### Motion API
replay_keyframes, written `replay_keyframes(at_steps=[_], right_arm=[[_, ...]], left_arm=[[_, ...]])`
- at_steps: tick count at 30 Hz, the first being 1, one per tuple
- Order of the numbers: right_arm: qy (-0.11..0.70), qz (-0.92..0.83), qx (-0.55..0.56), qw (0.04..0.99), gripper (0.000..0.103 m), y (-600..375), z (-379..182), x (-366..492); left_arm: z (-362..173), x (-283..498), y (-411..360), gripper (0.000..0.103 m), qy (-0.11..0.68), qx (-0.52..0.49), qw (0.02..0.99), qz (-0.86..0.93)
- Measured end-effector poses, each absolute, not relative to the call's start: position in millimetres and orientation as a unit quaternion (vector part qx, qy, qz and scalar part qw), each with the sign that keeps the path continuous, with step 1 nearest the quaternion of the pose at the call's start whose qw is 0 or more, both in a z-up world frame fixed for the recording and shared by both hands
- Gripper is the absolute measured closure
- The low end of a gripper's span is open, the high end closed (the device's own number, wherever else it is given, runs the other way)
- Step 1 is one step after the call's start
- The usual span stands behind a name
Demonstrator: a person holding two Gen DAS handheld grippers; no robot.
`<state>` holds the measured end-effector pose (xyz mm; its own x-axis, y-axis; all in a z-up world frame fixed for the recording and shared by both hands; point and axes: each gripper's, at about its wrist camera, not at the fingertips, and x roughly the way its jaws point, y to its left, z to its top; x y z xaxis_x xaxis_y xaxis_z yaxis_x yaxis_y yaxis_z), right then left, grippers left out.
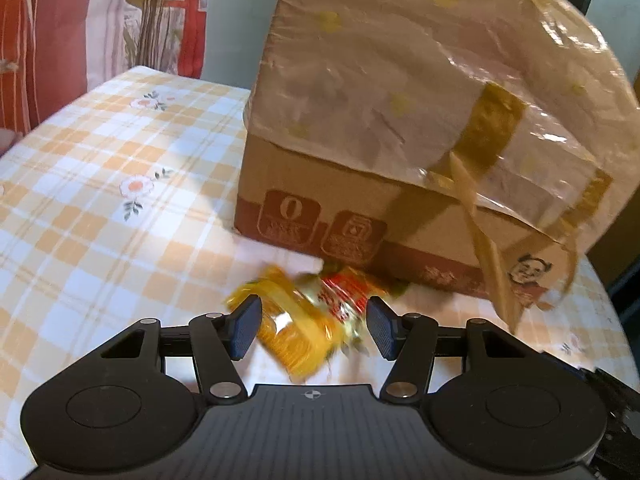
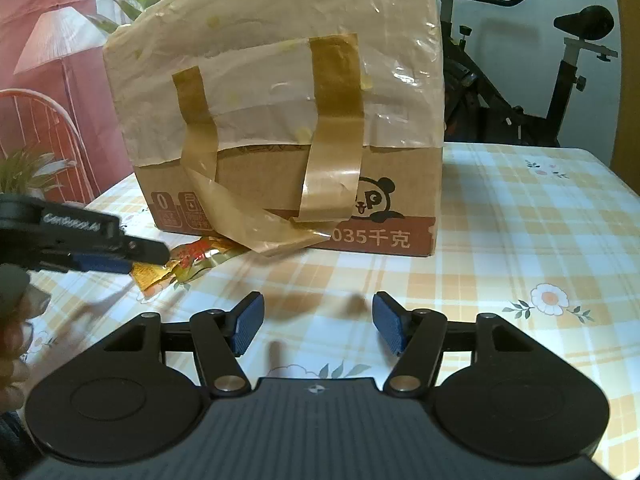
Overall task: Organize snacks
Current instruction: 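Move both grippers back to the table and lower the left onto the yellow candy, then grasp the yellow candy with the left gripper while the right grasps the gold sauce packet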
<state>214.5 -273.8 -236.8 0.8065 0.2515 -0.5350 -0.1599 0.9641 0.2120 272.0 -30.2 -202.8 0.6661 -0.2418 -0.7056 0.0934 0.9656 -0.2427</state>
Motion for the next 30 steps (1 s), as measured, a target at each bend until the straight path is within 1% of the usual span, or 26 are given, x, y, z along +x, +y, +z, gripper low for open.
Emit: replay_keyframes(at_steps=[9, 15, 17, 19, 20, 26, 30], right_arm=[[0.297, 0.113, 0.088, 0.944, 0.04, -274.9, -238.3, 217.8], [0.305, 0.118, 0.087, 0.941, 0.04, -271.9, -240.3, 220.7], [0.314, 0.122, 0.091, 0.937, 0.04, -272.0, -242.1, 223.0], [0.313, 0.123, 0.091, 0.937, 0.04, -271.4, -242.2, 222.8], [0.313, 0.124, 0.09, 0.937, 0.039, -271.2, -242.3, 222.8], [0.316, 0.125, 0.079, 0.937, 0.036, -267.6, -241.1, 223.9], [0.326, 0.118, 0.062, 0.936, 0.036, -259.0, -239.3, 226.2]], left_arm=[[-208.4, 274.3, -33.1, 0.043, 0.413, -0.071, 0.906, -0.065], [-209.5, 272.4, -38.8, 0.044, 0.4, -0.046, 0.914, -0.053], [-210.5, 269.8, -39.3, 0.06, 0.394, -0.031, 0.917, -0.045], [-210.8, 266.6, -33.3, 0.065, 0.388, -0.035, 0.92, -0.051], [-211.0, 264.9, -30.5, 0.066, 0.386, -0.037, 0.92, -0.056], [-205.9, 249.0, -9.5, 0.067, 0.374, -0.035, 0.925, -0.053], [-194.8, 239.6, 5.5, 0.067, 0.35, -0.036, 0.935, -0.05]])
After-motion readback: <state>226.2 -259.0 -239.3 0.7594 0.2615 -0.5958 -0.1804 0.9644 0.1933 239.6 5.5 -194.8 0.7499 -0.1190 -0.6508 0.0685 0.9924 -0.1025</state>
